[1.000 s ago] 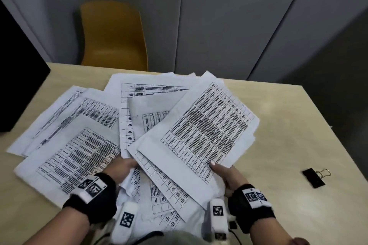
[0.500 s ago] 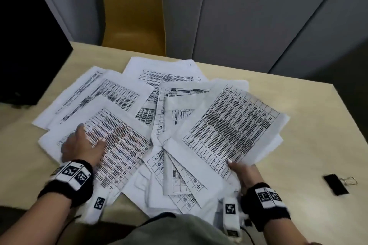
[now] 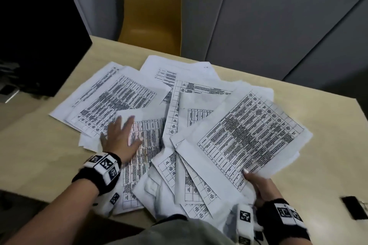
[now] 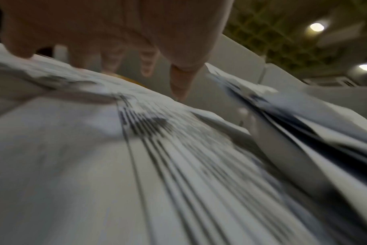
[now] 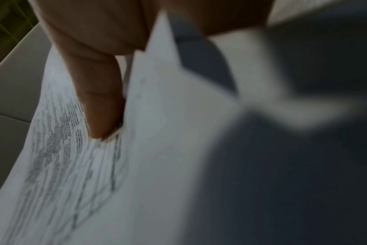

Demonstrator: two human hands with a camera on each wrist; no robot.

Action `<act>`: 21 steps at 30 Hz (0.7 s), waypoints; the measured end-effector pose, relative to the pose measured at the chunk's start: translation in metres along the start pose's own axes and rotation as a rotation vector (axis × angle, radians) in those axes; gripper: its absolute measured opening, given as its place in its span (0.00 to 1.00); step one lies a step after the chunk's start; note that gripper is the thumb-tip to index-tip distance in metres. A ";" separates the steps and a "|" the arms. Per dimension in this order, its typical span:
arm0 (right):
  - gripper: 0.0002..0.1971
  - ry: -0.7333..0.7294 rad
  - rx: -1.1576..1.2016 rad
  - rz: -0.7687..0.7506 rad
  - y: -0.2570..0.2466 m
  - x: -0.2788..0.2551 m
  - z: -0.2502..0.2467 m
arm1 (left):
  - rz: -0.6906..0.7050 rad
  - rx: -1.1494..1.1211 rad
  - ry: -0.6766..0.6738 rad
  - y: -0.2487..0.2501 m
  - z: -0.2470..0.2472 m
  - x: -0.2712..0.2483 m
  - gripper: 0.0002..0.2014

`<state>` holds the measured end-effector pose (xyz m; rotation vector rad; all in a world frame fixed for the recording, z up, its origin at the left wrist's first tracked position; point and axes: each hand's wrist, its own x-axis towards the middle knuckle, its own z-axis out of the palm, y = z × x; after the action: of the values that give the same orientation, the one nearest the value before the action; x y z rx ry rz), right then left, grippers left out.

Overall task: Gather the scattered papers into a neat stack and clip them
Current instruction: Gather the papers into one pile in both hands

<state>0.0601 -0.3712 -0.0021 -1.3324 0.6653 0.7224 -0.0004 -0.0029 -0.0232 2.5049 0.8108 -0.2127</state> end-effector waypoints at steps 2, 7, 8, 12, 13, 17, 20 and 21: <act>0.08 0.018 -0.019 0.029 0.000 -0.001 0.001 | -0.121 -0.064 0.126 -0.007 -0.013 0.017 0.38; 0.07 0.037 -0.023 0.025 -0.005 0.002 0.003 | -0.288 0.027 -0.042 -0.037 -0.028 0.037 0.39; 0.07 0.041 -0.031 0.020 -0.006 0.001 0.004 | -0.272 0.071 -0.091 -0.036 -0.025 0.034 0.39; 0.10 0.028 -0.036 0.004 -0.008 0.001 0.004 | -0.135 0.197 -0.240 -0.013 -0.009 0.002 0.39; 0.10 0.028 -0.031 0.000 -0.008 0.003 0.002 | -0.107 0.220 -0.267 -0.008 -0.006 -0.007 0.39; 0.16 0.030 -0.007 -0.009 -0.007 0.001 0.006 | -0.091 0.164 -0.067 -0.005 -0.015 0.005 0.43; 0.30 0.031 -0.019 -0.029 -0.006 0.000 0.008 | -0.164 -0.053 0.174 -0.025 -0.034 0.047 0.40; 0.27 0.030 -0.011 -0.035 -0.006 0.000 0.008 | -0.189 -0.085 0.214 -0.034 -0.040 0.059 0.40</act>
<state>0.0653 -0.3635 0.0027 -1.3640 0.6615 0.6795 0.0271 0.0712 -0.0198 2.3987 1.1208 0.0277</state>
